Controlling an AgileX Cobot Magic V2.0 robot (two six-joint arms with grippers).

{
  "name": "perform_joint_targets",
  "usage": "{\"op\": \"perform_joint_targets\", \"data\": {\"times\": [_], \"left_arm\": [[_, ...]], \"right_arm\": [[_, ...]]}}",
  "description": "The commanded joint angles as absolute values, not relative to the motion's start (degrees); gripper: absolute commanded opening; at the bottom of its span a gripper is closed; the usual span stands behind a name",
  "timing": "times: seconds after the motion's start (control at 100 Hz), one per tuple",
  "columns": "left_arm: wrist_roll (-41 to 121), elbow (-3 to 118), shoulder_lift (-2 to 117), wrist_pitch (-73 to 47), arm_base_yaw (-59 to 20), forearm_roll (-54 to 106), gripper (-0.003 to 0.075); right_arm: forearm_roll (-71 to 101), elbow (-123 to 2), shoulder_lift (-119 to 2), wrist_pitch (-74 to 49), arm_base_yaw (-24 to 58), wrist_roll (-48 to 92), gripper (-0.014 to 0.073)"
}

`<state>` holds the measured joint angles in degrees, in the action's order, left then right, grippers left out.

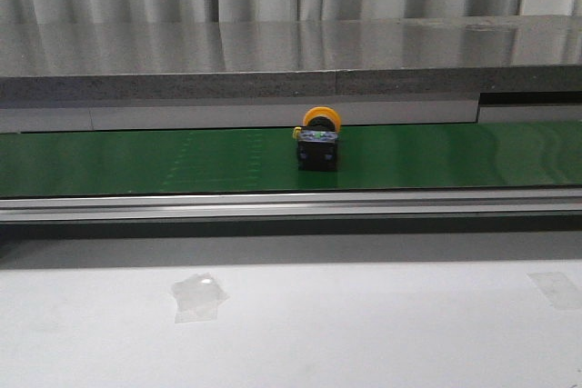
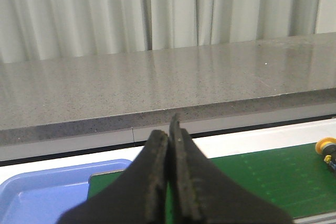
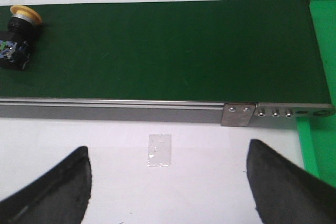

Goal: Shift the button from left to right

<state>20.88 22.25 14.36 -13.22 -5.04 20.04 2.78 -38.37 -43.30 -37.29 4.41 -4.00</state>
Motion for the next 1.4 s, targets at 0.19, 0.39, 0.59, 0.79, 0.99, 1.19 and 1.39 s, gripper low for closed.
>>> {"op": "perform_joint_targets", "data": {"times": [0.19,0.39,0.59,0.79,0.99,1.19,1.39], "left_arm": [[20.80,23.85,14.80,-9.50,-5.30,20.82,-0.0020],[20.80,23.85,14.80,-9.50,-5.30,20.82,-0.0020],[20.80,23.85,14.80,-9.50,-5.30,20.82,-0.0020],[20.80,23.85,14.80,-9.50,-5.30,20.82,-0.0020],[20.80,23.85,14.80,-9.50,-5.30,20.82,-0.0020],[20.80,23.85,14.80,-9.50,-5.30,20.82,-0.0020],[20.80,23.85,14.80,-9.50,-5.30,20.82,-0.0020]], "right_arm": [[3.19,-45.16,-48.44,-36.06,4.40,-3.85,0.0612],[3.38,-53.61,-58.22,-39.17,4.40,-2.84,0.0612],[4.20,-60.76,-67.66,-39.51,4.46,-1.21,0.0612],[4.43,-66.40,-75.94,-39.56,5.99,-0.70,0.0612],[4.43,-69.94,-82.38,-39.09,10.23,0.00,0.0612],[4.43,-72.55,-88.00,-39.03,12.81,0.00,0.0612],[4.43,-72.69,-91.32,-37.56,13.55,0.00,0.0612]]}}
